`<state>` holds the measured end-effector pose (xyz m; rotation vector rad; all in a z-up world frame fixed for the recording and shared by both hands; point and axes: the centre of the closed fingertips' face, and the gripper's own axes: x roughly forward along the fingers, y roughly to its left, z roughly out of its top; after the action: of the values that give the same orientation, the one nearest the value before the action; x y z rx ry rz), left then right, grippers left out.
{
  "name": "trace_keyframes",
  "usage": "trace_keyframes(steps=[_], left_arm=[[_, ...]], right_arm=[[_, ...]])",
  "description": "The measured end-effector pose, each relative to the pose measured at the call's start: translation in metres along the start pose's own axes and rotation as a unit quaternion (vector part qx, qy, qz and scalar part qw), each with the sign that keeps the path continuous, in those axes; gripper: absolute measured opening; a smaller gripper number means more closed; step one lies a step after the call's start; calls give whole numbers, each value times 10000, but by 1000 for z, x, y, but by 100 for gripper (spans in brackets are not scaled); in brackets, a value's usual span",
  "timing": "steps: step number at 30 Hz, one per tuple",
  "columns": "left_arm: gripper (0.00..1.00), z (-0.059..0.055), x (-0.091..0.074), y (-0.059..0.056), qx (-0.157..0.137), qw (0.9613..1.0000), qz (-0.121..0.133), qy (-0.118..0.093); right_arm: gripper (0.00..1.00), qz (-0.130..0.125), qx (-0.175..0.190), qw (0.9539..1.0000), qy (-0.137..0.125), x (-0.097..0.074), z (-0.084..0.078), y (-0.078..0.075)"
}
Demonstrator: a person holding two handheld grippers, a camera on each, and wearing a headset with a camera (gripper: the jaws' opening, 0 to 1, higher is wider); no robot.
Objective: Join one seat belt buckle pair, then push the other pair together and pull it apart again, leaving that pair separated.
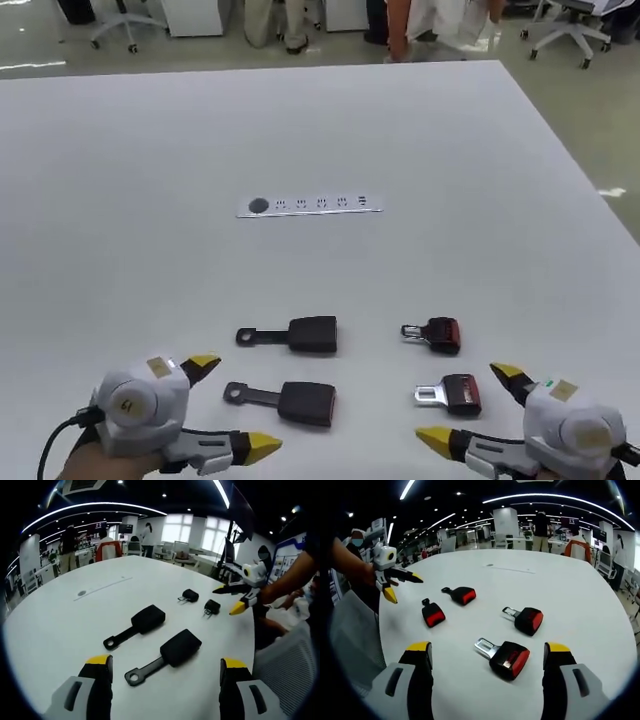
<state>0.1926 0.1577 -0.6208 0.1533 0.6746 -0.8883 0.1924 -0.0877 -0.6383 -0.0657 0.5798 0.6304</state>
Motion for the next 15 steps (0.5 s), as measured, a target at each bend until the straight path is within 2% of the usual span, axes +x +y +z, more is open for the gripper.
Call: trace_keyframes(steps=[5, 6, 11, 15], left_arm=[[90, 3, 9, 0, 99, 9998, -127, 65], [90, 3, 10, -1, 143, 9997, -156, 81], [89, -2, 20, 0, 526, 9972, -392, 361], [88, -4, 27, 1, 642, 9956, -533, 426]], right_arm=[[92, 126, -78, 9999, 78, 6, -1, -1], [92, 223, -108, 9996, 106, 8, -1, 0], [90, 378, -212, 9988, 243, 11, -4, -5], [89, 560, -329, 9972, 367, 13, -7, -5]])
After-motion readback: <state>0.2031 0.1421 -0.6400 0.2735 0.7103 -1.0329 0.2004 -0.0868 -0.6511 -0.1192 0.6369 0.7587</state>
